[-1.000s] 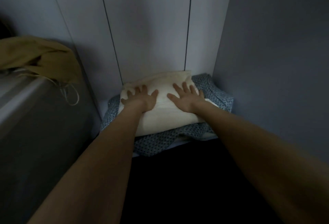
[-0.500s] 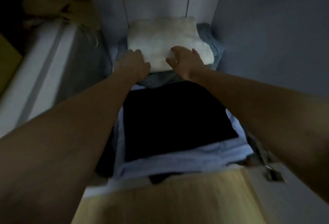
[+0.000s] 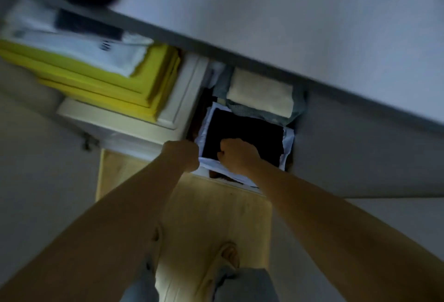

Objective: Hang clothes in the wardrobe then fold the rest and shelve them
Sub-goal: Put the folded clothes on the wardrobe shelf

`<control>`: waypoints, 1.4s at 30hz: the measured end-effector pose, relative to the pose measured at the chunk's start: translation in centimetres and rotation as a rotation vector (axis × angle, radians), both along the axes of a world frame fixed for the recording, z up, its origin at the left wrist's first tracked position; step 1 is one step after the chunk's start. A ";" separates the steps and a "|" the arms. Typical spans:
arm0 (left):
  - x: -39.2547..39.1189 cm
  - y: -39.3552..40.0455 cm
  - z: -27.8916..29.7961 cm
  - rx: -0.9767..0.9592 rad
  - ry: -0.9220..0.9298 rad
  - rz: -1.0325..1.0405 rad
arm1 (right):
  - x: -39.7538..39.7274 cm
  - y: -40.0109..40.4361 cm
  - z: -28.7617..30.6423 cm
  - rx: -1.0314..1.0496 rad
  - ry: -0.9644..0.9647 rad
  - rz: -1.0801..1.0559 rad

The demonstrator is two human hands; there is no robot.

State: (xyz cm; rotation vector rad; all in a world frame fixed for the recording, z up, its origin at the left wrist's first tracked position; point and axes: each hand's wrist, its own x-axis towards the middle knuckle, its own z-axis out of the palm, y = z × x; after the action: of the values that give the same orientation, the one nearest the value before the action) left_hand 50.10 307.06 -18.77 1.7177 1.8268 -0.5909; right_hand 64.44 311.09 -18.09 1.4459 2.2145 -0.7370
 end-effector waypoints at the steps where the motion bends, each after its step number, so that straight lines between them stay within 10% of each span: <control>1: -0.2 -1.8 2.3 0.008 -0.006 0.016 | -0.5 -1.5 1.9 -0.022 0.003 0.042; 18: -9.8 -38.5 32.3 -0.029 0.009 0.687 | -16.5 -27.3 31.3 0.025 -0.048 0.958; 30: -16.5 -75.1 41.3 0.050 0.071 1.337 | -31.3 -56.6 37.2 -0.126 -0.030 1.310; 42: -29.5 -90.6 39.0 0.127 0.240 1.964 | -56.2 -73.5 33.2 -0.353 0.184 1.269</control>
State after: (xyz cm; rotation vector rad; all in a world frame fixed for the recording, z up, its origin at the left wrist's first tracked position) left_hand 20.55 216.50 20.23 -0.6073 2.5936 0.2263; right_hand 8.25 237.62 15.07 -0.2982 2.3575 -0.6941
